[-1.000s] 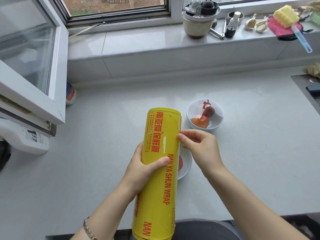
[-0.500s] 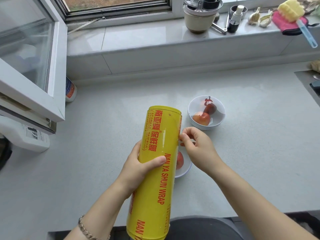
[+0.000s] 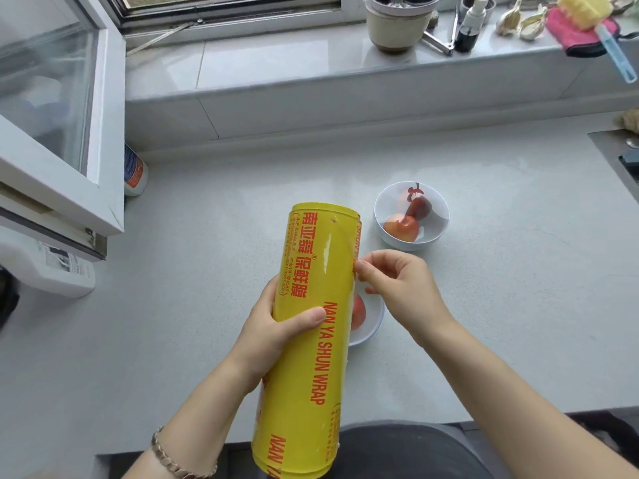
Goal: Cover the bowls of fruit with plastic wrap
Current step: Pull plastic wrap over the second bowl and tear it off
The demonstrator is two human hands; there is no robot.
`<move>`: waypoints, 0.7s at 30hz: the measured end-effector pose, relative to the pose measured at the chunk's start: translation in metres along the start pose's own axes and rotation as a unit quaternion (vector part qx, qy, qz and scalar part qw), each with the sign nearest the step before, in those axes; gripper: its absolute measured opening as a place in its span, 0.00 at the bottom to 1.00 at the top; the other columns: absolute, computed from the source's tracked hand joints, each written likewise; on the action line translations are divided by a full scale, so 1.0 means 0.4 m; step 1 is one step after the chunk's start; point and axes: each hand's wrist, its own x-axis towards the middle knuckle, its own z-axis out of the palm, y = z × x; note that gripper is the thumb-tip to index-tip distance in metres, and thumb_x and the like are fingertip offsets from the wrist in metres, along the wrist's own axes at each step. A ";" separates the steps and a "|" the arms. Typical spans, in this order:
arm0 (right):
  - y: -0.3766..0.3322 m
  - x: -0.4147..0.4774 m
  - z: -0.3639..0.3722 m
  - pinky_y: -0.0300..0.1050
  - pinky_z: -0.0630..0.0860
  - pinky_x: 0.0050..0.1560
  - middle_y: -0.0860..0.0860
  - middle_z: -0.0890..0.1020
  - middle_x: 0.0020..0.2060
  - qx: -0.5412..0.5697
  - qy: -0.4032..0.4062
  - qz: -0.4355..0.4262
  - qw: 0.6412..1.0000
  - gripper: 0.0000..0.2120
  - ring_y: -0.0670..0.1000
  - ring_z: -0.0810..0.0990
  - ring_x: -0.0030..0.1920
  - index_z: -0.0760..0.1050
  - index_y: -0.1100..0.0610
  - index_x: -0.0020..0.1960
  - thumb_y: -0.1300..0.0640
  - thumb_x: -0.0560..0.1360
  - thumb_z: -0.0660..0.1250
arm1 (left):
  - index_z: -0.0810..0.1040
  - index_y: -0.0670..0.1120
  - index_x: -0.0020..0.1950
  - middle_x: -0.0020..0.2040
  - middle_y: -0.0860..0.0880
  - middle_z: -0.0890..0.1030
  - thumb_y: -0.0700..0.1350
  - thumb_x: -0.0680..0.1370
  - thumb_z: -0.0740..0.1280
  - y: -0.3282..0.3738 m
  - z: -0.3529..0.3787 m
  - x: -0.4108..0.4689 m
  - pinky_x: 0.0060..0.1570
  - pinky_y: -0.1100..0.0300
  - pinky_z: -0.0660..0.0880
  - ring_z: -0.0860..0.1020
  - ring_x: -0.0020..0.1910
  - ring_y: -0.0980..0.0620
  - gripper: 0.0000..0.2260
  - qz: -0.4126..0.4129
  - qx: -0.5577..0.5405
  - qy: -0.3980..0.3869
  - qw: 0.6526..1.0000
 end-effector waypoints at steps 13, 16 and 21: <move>-0.009 -0.005 0.035 0.35 0.72 0.28 0.51 0.71 0.29 0.174 -0.019 0.100 0.979 0.09 0.42 0.73 0.23 0.64 0.58 0.43 0.59 0.81 0.52 | 0.68 0.56 0.64 0.53 0.53 0.80 0.62 0.54 0.75 0.015 0.011 -0.001 0.44 0.51 0.82 0.82 0.48 0.51 0.40 0.006 0.060 0.068 0.996; -0.002 0.004 0.029 0.36 0.71 0.31 0.50 0.73 0.29 0.159 -0.049 0.107 0.980 0.07 0.42 0.72 0.25 0.69 0.60 0.50 0.56 0.78 0.60 | 0.69 0.55 0.63 0.53 0.53 0.81 0.58 0.57 0.75 0.029 0.018 0.001 0.45 0.50 0.81 0.82 0.47 0.50 0.36 0.004 0.059 0.080 0.995; -0.011 0.012 -0.001 0.35 0.75 0.30 0.54 0.78 0.31 0.096 -0.103 0.109 0.984 0.14 0.46 0.76 0.27 0.74 0.66 0.50 0.62 0.67 0.72 | 0.70 0.56 0.62 0.52 0.53 0.81 0.59 0.57 0.74 0.052 0.019 0.004 0.44 0.51 0.81 0.82 0.47 0.51 0.34 0.001 0.058 0.077 0.995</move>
